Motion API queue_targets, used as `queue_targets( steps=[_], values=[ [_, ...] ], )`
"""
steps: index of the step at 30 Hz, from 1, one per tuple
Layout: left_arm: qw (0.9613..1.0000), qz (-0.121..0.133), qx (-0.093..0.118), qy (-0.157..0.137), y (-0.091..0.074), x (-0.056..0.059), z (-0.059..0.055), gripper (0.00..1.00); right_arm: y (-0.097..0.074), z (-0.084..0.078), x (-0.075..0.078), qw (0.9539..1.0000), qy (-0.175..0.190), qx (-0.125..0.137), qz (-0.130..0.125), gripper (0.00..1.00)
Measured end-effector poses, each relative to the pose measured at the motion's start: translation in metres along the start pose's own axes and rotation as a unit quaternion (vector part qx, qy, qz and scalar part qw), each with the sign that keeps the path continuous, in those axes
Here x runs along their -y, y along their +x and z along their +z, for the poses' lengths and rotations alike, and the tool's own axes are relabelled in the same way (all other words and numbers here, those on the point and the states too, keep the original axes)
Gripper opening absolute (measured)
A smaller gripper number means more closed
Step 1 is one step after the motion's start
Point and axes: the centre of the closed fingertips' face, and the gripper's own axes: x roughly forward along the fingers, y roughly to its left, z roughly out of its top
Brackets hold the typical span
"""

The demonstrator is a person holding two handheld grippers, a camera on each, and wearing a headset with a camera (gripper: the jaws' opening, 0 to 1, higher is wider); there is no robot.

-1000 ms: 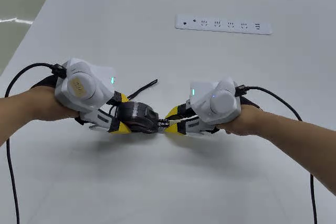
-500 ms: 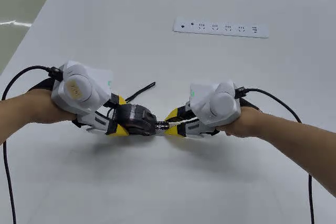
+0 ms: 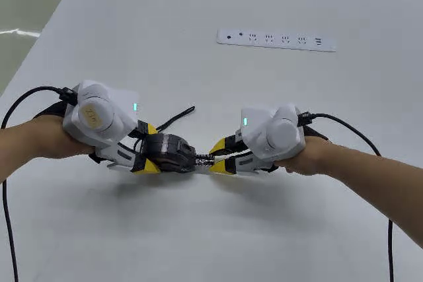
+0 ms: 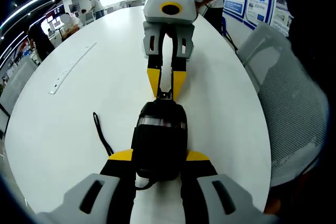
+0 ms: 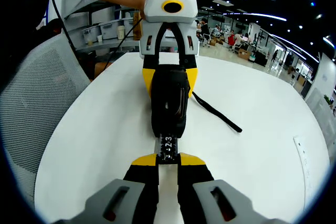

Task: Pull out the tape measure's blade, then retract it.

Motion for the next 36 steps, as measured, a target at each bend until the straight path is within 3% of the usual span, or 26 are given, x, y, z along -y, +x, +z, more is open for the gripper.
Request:
queue_targets(
  steps=[36],
  values=[
    [1.0000, 0.003, 0.005, -0.005, -0.002, 0.001, 0.000, 0.28, -0.014, -0.005, 0.001, 0.9998, -0.018, -0.011, -0.001, 0.12]
  ],
)
